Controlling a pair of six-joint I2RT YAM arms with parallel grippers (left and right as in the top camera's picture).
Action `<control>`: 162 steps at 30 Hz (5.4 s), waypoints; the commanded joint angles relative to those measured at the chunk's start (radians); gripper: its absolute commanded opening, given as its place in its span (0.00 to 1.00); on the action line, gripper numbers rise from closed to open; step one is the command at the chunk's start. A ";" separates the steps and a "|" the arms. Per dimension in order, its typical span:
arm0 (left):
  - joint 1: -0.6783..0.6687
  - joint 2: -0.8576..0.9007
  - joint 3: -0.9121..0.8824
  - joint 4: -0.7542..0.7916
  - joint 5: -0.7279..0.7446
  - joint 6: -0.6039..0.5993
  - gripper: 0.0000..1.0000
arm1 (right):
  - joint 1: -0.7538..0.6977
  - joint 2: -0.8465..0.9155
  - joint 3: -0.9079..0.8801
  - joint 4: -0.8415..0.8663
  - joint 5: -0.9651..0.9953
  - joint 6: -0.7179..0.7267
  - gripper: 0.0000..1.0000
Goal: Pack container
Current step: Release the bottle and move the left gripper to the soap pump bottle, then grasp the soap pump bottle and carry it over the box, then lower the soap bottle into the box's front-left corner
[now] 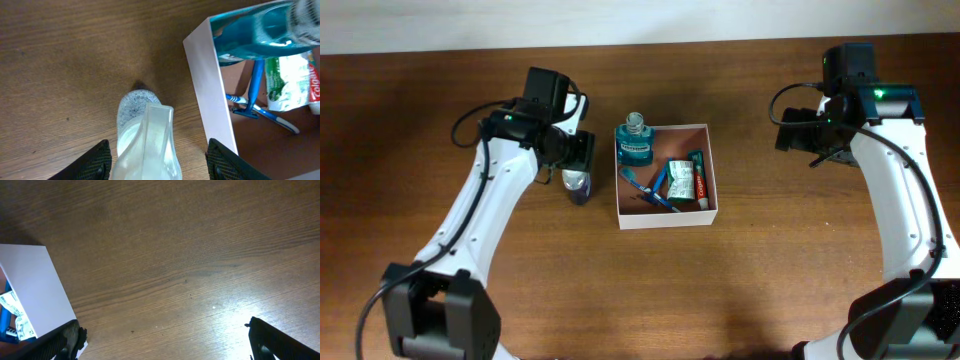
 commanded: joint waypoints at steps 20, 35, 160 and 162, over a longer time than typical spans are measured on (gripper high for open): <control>0.003 -0.034 0.003 0.000 -0.006 -0.005 0.31 | -0.004 -0.010 0.008 0.000 0.012 0.001 0.98; 0.002 -0.264 0.003 -0.014 0.095 -0.159 0.30 | -0.004 -0.010 0.008 0.000 0.012 0.000 0.98; -0.304 -0.017 -0.051 0.143 -0.266 -0.392 0.51 | -0.004 -0.010 0.008 0.000 0.012 0.000 0.98; -0.304 -0.017 -0.051 0.129 -0.251 -0.392 0.51 | -0.004 -0.010 0.008 0.000 0.012 0.001 0.98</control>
